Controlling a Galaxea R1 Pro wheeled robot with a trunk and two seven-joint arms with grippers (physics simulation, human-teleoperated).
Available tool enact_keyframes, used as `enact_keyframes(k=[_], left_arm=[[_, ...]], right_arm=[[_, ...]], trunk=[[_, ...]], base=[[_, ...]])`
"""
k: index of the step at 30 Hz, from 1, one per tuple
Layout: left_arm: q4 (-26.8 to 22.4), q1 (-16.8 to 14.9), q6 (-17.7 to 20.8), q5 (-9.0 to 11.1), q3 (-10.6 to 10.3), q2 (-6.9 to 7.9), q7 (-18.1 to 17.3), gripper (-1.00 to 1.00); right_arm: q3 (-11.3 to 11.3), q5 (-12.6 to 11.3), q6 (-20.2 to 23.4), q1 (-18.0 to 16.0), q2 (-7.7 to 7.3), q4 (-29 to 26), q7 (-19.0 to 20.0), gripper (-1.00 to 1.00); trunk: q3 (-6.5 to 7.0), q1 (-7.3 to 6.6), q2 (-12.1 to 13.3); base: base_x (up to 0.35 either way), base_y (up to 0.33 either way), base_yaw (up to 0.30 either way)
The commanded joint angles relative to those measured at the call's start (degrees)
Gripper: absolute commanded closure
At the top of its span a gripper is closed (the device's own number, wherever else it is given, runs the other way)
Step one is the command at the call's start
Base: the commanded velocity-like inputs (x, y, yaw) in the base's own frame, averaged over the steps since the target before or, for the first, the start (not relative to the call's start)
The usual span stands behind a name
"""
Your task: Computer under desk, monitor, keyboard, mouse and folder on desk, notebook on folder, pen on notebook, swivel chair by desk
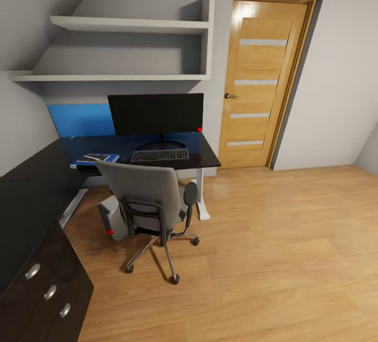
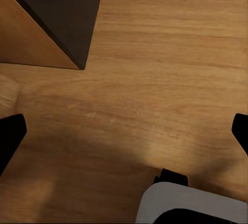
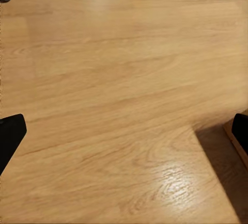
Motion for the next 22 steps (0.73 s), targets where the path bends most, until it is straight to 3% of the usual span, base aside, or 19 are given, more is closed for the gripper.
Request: enact_keyframes(k=[1,10,15,18,22], left_arm=[[0.03,-0.03,0.02,-0.16,0.19,0.01,0.08,-1.00],[0.03,-0.03,0.68,-0.16,0.23,0.07,0.17,-1.00],[0.03,-0.03,1.23,-0.18,0.18,0.04,0.00,-1.00],[-0.05,-0.03,4.39,-0.34,-0.07,-0.29,-0.23,-1.00],[-0.06,-0.03,5.69,-0.40,-0.18,-0.47,-0.26,-1.00]], right_arm=[[0.49,-0.33,-0.17,-0.05,0.02,0.10,-0.16,-1.00],[0.49,-0.33,-0.17,-0.05,0.05,0.10,-0.16,-1.00],[0.49,-0.33,-0.17,-0.05,0.05,0.10,-0.15,-1.00],[0.49,-0.33,-0.17,-0.05,0.00,0.10,-0.16,-1.00],[0.49,-0.33,-0.17,-0.05,0.03,0.10,-0.17,-1.00]], trunk=[[0.13,-0.23,0.39],[1.75,-2.21,4.00],[1.75,-2.21,4.00],[1.75,-2.21,4.00],[1.75,-2.21,4.00]], base=[[0.000,0.000,0.000],[0.000,0.000,0.000],[0.000,0.000,0.000],[0.000,0.000,0.000],[0.000,0.000,0.000]])
